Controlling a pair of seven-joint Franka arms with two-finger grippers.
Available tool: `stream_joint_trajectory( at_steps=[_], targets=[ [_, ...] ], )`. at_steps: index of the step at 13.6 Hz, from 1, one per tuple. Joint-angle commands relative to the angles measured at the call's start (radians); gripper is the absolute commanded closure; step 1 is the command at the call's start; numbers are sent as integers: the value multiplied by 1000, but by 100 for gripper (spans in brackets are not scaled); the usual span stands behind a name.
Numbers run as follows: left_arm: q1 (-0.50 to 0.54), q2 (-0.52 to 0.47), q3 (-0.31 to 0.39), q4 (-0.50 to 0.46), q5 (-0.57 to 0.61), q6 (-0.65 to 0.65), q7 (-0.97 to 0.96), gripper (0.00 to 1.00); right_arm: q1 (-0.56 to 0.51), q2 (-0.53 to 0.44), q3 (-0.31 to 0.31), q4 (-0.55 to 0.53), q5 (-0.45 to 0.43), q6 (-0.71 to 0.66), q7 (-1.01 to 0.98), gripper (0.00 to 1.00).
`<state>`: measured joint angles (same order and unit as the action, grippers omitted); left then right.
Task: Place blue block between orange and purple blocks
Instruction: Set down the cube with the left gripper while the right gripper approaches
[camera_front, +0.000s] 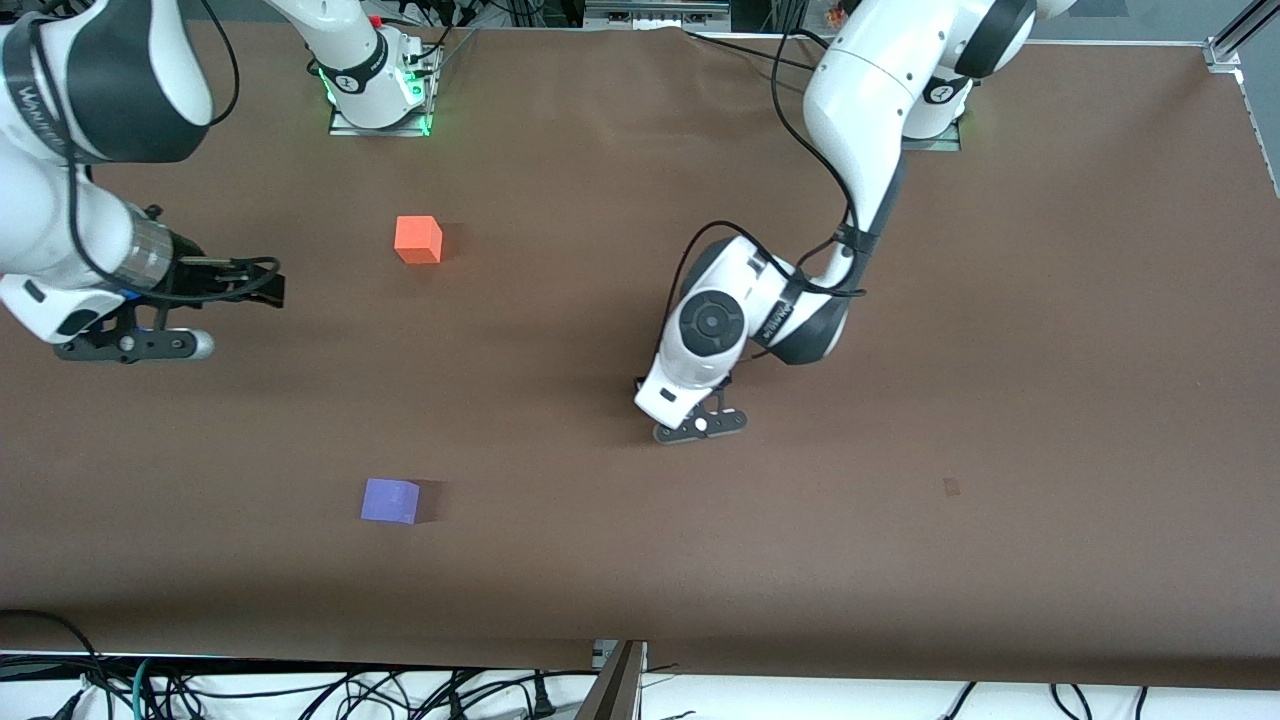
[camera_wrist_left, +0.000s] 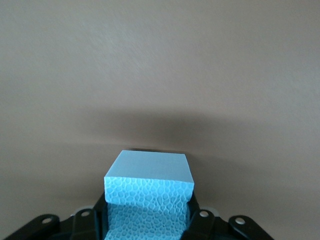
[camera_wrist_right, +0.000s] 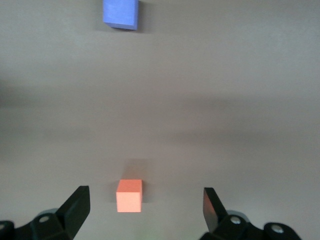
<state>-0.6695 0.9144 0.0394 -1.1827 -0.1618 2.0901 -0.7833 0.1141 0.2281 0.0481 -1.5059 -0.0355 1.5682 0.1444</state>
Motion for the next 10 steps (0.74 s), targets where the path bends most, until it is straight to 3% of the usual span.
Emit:
stream_joint_trajectory(
  at_steps=[1,8,9,10],
  targets=[
    [-12,4,1,11,-24,19,-37,100,39,13,-2,16,14,16,78,0],
    [-67,57,0,17,-24,146,-117,96,85,60,-2,18,17,93,112,0],
    [-64,54,0,18,-24,146,-114,83,85,68,-2,18,19,107,112,0],
    [-58,46,0,17,-24,140,-113,61,85,82,-2,18,32,124,112,0]
  ],
)
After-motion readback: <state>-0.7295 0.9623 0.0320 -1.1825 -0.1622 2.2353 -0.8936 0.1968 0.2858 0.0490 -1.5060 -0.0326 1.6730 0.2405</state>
